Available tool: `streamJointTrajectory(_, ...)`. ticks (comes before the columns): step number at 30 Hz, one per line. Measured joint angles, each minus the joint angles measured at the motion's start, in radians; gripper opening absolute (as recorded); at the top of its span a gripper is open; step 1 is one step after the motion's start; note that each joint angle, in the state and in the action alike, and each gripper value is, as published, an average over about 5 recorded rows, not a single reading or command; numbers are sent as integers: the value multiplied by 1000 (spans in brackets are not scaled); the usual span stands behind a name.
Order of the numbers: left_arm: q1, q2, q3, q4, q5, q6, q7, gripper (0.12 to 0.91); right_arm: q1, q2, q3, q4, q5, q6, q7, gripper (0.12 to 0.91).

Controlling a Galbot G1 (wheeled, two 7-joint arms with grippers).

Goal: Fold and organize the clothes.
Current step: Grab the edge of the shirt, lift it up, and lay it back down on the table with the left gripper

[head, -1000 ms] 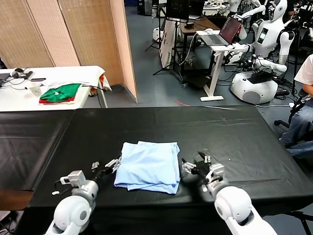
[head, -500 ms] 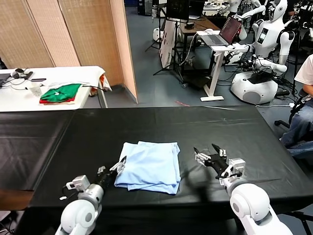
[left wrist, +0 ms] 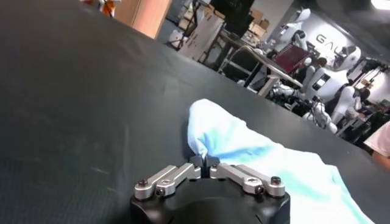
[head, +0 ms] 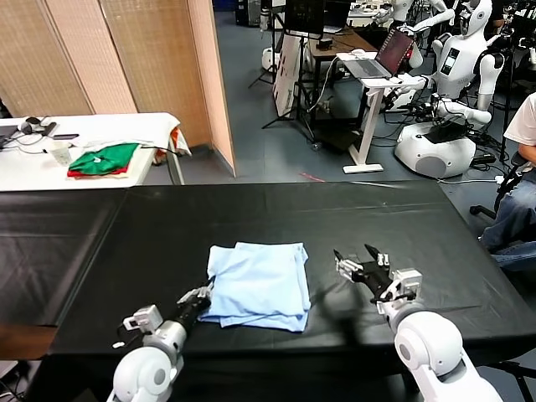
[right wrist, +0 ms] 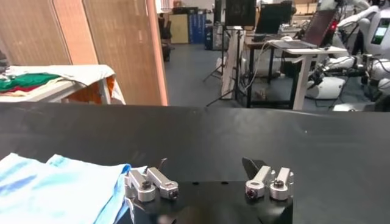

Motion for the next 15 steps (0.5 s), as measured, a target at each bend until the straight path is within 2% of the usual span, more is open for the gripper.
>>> streamJointTrajectory(7,5,53,-25,-51,103,2,-37,154,-7,6,4,-16,-4,2,3,907)
streamJointTrajectory(15,54,201,-112,-122,162,11,-53,154,2,12,0,-38,-7,2,9,907)
